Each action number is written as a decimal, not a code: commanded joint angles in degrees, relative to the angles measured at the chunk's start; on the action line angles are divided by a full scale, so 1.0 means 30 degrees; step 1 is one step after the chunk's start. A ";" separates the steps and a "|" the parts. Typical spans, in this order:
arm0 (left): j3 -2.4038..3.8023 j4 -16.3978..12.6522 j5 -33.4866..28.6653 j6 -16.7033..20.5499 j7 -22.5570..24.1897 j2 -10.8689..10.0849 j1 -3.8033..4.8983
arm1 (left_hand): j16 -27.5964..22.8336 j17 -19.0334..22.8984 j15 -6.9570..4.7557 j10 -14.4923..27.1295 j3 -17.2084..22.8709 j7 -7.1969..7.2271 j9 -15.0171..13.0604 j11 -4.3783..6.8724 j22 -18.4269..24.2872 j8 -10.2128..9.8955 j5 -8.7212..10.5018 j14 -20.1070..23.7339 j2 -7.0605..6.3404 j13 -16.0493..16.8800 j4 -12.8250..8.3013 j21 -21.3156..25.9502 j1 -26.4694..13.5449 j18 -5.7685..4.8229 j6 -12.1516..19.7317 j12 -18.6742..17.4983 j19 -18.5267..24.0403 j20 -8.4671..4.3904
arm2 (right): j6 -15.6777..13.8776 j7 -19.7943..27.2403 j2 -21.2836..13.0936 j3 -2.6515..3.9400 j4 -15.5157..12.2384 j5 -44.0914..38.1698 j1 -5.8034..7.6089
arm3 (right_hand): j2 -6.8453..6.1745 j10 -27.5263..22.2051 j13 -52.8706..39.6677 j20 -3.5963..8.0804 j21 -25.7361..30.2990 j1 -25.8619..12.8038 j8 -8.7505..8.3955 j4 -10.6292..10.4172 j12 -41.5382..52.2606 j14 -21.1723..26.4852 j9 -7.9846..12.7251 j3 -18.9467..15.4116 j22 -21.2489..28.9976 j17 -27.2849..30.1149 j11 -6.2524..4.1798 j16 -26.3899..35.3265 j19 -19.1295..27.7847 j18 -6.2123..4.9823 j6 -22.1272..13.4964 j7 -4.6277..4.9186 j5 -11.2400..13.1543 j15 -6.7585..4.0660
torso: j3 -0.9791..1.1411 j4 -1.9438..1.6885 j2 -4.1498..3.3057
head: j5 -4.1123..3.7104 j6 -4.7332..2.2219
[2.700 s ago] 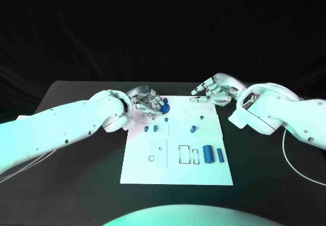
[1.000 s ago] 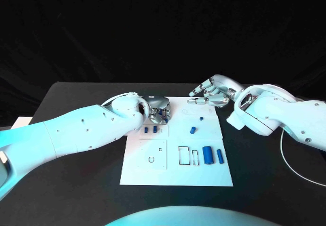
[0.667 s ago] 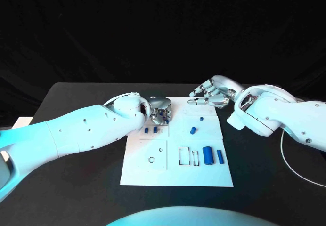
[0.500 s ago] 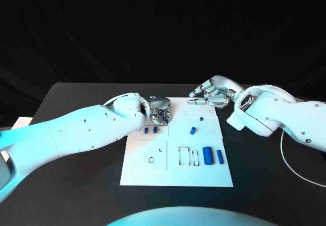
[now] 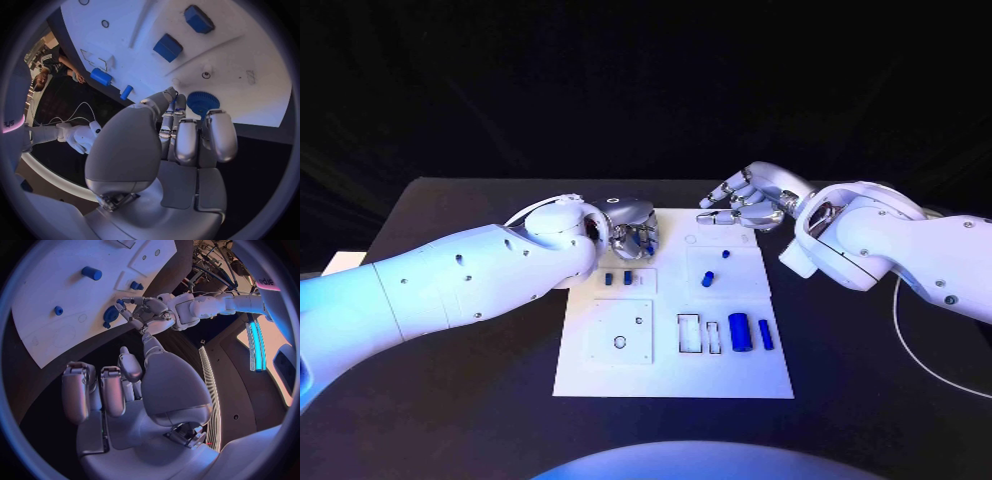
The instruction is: Assemble the parts on the task board
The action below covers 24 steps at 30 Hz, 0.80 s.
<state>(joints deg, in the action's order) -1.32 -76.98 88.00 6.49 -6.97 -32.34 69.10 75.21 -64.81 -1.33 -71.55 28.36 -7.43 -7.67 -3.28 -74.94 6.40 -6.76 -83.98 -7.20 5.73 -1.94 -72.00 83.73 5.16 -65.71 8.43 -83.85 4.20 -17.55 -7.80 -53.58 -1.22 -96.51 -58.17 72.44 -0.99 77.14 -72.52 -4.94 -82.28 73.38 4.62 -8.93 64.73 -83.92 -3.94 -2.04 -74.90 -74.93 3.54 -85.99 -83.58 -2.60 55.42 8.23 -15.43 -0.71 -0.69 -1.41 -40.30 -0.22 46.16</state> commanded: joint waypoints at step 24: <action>0.0200 -0.0633 -0.1174 -0.1246 -0.0789 -0.1966 0.0017 | -0.0105 0.0294 -0.0007 -0.0209 0.0213 -0.0032 0.0166 -0.0037 -0.0688 -0.0259 0.0039 -0.0491 -0.0334 0.0007 -0.0062 -0.0132 -0.0893 -0.0389 -0.0138 -0.0490 -0.0152 0.0081 | 0.0300 0.0099 -0.0019 -0.0001 -0.0001 -0.0112 -0.0017 | 0.0210 0.0021 -0.0020 0.0024 0.0042 -0.0001 0.0083 0.0052 0.0056 -0.1595 -0.0013 -0.0091 -0.0078 -0.3179 -0.0084 0.0024 0.0060 -0.0192 0.0126 0.0018 -0.0077 -0.0121 | -0.0006 0.0012 -0.0028 | 0.0119 0.0008</action>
<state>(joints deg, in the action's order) -0.73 -78.93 84.79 4.81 -9.05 -38.36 69.17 75.17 -63.97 -1.33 -71.77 28.97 -7.44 -7.18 -3.47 -74.93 5.84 -6.77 -83.98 -8.15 5.80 -2.23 -72.11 81.55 4.43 -65.70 7.29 -83.84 4.21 -17.41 -7.80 -53.68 -1.22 -96.50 -58.17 72.44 -0.99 77.14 -72.50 -4.94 -82.28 73.38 4.62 -8.93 64.73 -83.92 -3.94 -2.04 -74.94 -74.92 3.54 -85.99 -83.58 -2.59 55.42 8.23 -15.43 -0.71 -0.71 -1.40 -40.37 0.09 46.13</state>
